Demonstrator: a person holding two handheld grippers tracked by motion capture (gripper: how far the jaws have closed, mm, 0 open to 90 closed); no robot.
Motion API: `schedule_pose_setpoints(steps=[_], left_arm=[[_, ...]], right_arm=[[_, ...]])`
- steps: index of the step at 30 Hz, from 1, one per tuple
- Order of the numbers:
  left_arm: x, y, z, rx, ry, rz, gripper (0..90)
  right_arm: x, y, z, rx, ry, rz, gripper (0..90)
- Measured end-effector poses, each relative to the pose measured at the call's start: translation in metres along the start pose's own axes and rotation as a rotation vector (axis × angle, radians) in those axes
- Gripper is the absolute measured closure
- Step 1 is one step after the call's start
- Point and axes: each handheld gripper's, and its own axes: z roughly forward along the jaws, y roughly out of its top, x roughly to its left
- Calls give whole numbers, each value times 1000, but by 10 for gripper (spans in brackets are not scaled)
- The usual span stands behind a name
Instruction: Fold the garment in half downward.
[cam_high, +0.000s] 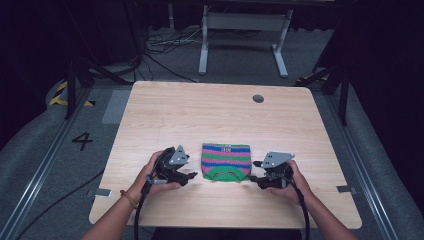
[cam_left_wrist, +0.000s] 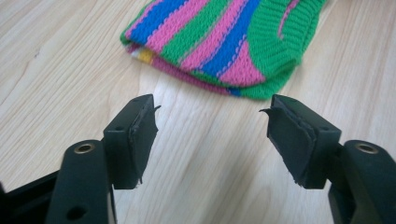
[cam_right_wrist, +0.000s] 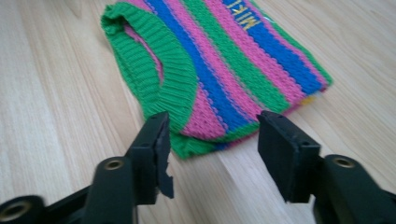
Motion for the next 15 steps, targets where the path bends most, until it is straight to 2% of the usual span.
schedule_pose_setpoints(steps=[4,5,6,8,10,13,15], left_arm=[[2,-7,-7,20,16,12,302],[2,-11,-9,30,27,13,290],[3,-14,-11,40,35,17,290],[4,-20,-16,49,43,14,270],[6,-27,-21,65,58,14,256],[8,-37,-27,87,69,5,225],[9,-42,-31,110,78,14,211]], right_arm=[[-4,-2,-7,27,-31,-10,367],[-6,-6,-14,32,-63,-4,326],[-6,-6,-14,32,-63,-4,326],[-10,-9,-20,39,-97,0,300],[-13,-15,-26,38,-106,20,284],[-16,-24,-34,52,-125,28,260],[-17,-31,-38,57,-133,28,244]])
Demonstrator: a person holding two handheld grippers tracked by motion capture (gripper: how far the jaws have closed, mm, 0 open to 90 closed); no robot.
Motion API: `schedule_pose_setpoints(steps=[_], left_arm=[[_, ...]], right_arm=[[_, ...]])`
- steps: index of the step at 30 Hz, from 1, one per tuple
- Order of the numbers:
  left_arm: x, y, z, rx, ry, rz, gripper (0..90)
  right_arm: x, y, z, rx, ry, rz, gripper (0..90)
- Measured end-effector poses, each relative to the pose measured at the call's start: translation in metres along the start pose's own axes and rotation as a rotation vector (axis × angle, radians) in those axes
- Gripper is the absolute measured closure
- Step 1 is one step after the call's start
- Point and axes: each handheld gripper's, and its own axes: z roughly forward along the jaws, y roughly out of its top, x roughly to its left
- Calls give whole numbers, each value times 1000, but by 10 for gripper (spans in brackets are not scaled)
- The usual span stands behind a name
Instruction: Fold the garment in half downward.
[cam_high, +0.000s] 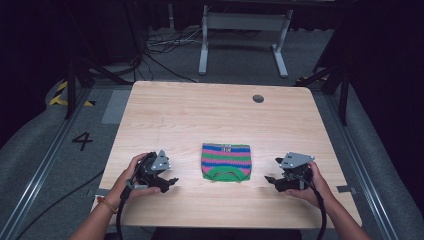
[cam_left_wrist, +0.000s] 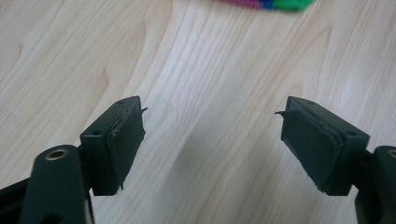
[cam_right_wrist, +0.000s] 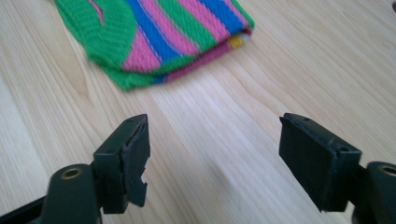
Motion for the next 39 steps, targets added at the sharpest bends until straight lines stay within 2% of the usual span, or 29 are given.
schedule_pose_setpoints(steps=[3,8,10,11,13,15,17,22,24,25,26,27,29,31,39], left_arm=[[3,-13,-7,10,11,-14,194],[9,-33,-15,-1,26,-81,190],[10,-37,-16,2,27,-88,188],[11,-42,-17,0,25,-99,188],[13,-52,-20,-8,16,-126,184],[13,-55,-21,-5,16,-129,183],[13,-62,-22,-7,6,-154,179],[12,-79,-27,-51,-1,-209,172],[11,-85,-28,-71,-7,-240,166],[11,-85,-28,-71,-7,-240,164],[10,-90,-28,-94,-14,-259,164],[9,-93,-29,-107,-9,-262,154],[7,-94,-30,-105,0,-266,153],[7,-95,-30,-105,4,-273,152],[5,-96,-32,-103,24,-293,149]], right_arm=[[-4,-13,-7,5,-23,16,228],[-11,-35,-20,10,-48,57,217],[-14,-45,-26,21,-58,72,208],[-14,-45,-26,21,-58,72,208],[-16,-61,-33,27,-70,104,205],[-17,-66,-35,32,-72,114,203],[-18,-74,-39,41,-68,141,199],[-20,-95,-46,37,-70,183,180],[-23,-101,-48,16,-73,210,172],[-24,-105,-49,6,-72,233,170],[-24,-105,-49,6,-72,233,170],[-26,-110,-50,-13,-66,262,154],[-29,-118,-50,-44,-51,315,145],[-31,-120,-51,-42,-63,327,145],[-31,-120,-51,-42,-69,329,144]])
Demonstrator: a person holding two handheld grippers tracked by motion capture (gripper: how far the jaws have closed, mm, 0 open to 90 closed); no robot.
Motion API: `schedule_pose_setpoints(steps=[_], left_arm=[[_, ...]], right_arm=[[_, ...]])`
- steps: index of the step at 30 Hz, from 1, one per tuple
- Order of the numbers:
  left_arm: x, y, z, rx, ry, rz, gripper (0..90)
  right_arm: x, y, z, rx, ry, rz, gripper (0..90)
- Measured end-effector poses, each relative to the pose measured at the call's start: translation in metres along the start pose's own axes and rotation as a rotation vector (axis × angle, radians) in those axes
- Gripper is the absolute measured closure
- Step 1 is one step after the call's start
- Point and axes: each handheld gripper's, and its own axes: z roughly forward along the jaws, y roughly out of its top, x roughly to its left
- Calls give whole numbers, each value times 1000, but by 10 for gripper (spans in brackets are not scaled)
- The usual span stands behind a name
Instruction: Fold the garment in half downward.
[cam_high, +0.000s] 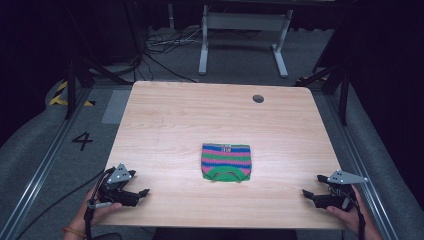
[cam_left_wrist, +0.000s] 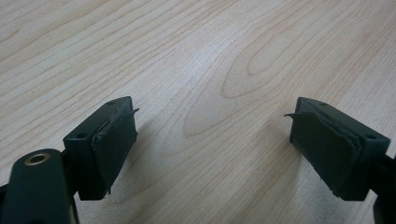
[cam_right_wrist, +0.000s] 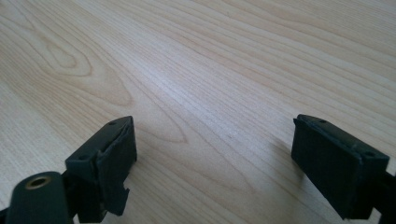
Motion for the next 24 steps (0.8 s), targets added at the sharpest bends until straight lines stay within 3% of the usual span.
schedule_pose_setpoints(steps=[8,15,24], left_arm=[[0,0,1,6,10,-15,129],[0,3,4,29,39,-44,36],[1,4,5,39,45,-54,0]], right_arm=[[0,0,0,0,0,0,144],[0,0,0,0,0,0,145],[0,0,0,0,0,0,144]])
